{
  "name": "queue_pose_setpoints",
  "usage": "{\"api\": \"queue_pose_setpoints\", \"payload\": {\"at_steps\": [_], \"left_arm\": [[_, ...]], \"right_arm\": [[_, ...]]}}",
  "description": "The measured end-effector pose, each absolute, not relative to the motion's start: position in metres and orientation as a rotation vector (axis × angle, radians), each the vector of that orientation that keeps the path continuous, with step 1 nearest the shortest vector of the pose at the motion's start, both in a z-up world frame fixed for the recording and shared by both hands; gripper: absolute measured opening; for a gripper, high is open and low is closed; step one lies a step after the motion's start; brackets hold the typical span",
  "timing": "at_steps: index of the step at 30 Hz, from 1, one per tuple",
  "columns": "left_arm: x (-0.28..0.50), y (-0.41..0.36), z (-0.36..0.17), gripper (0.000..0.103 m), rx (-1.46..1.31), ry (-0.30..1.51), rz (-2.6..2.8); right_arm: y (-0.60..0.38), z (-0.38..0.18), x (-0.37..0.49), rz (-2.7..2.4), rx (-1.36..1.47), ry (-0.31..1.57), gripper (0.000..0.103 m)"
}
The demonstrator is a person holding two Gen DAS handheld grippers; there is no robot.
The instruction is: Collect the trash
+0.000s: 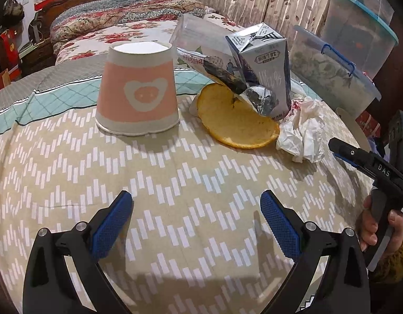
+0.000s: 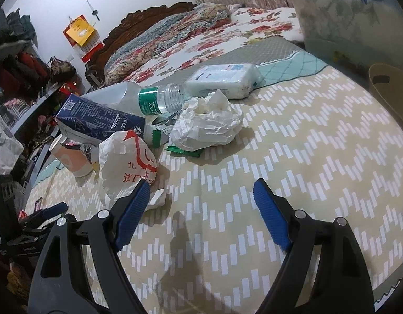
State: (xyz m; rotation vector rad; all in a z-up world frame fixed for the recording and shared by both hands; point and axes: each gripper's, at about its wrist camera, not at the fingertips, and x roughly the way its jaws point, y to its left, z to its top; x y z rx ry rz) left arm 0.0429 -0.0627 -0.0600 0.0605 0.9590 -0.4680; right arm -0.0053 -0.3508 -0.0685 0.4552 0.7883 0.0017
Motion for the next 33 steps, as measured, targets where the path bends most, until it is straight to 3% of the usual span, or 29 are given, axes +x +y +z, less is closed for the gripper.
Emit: {"api": "queue_pose_setpoints", "payload": {"at_steps": [7, 25, 33], "left_arm": [[0.045, -0.050, -0.059, 0.094, 0.011, 0.951, -0.409], [0.047, -0.026, -0.049, 0.093, -0.065, 0.904, -0.358], [0.045, -0.029, -0.049, 0.093, -0.062, 0.903, -0.359]], "right_arm": [[-0.336, -0.054, 0.001, 0.082, 0.491, 0.754, 0.080], [-0.239, 0.049, 0.066, 0.310, 0.141, 0.607, 0.081], [-0.223, 0.026, 0.121, 0.336, 0.048, 0.769, 0.077]]}}
